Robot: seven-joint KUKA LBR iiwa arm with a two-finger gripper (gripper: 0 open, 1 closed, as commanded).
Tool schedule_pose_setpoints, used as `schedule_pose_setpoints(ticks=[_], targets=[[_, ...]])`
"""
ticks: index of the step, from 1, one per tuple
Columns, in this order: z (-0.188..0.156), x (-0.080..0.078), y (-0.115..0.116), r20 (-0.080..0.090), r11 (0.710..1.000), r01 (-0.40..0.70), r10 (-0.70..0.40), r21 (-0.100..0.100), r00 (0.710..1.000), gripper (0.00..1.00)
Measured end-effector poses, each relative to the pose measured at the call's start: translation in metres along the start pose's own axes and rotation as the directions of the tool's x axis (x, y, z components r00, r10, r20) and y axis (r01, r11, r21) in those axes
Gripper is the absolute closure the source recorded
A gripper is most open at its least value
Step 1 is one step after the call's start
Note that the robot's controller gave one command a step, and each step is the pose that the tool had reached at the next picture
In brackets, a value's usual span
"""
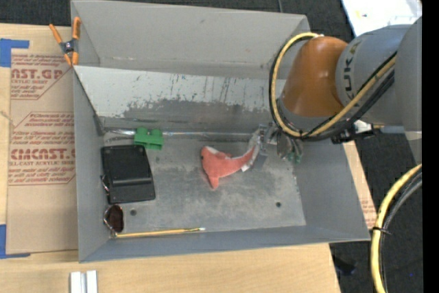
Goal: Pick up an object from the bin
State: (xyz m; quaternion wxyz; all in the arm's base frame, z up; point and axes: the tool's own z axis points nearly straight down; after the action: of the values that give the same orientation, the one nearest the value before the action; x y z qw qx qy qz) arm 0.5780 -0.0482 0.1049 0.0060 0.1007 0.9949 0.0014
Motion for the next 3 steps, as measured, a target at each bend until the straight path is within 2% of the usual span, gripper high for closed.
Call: schedule_pose_setpoints(ticks=[1,2,3], targets=[[0.006,0.006,0.031,0.001,1.000,-0.011,0.011,0.001,1.000,1.00],[0.013,0.010,0.047,0.003,0.841,0.541,-0.541,0.003,0.841,1.00],[0.013,0.010,0.047,0.003,0.841,0.541,-0.541,0.003,0.841,0.00]])
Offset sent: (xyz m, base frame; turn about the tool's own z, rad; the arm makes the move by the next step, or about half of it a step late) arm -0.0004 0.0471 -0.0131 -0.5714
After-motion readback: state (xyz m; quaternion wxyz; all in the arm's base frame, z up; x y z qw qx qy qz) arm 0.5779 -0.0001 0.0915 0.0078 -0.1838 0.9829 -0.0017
